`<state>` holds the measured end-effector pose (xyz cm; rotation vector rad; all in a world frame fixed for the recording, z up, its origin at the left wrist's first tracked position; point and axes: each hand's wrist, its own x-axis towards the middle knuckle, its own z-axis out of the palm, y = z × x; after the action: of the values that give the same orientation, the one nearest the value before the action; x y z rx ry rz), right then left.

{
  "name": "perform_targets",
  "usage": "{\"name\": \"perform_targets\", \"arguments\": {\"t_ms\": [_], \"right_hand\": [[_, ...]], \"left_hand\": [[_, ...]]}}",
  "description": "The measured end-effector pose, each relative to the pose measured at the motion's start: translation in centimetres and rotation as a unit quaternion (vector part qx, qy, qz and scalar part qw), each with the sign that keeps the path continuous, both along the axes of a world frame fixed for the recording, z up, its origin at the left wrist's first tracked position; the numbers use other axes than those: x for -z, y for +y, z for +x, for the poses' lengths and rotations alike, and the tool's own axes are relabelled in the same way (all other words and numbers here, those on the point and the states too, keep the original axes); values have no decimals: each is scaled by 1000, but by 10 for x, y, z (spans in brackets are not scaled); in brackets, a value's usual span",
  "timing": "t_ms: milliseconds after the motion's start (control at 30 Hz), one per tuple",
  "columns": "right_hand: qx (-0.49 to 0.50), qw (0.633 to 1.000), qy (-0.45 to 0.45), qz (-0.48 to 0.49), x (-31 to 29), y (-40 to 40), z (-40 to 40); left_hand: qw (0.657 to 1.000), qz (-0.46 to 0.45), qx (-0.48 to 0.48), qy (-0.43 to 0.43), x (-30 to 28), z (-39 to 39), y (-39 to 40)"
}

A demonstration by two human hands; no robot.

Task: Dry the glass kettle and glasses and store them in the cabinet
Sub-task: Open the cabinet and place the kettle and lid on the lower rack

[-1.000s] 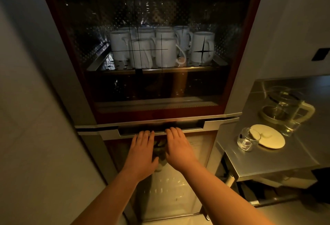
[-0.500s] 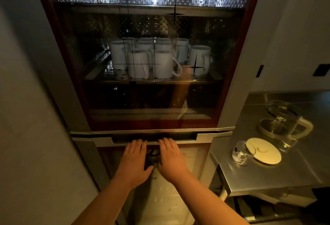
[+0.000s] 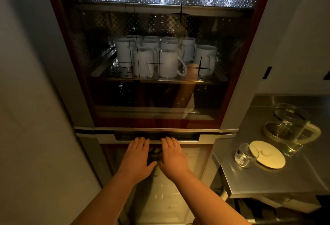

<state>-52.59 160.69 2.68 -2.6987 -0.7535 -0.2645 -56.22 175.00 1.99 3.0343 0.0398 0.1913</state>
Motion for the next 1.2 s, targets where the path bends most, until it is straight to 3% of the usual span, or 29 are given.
{"name": "perform_targets", "arguments": {"t_ms": [200, 767, 1200], "right_hand": [[-25, 999, -21, 4, 25, -18, -19], [-37, 998, -44, 22, 34, -48, -58], [-87, 995, -45, -19, 14, -42, -56]], "left_hand": [[999, -40, -3, 6, 11, -37, -11], [999, 35, 41, -7, 9, -91, -36], [998, 51, -34, -16, -4, -94, -39]]}}
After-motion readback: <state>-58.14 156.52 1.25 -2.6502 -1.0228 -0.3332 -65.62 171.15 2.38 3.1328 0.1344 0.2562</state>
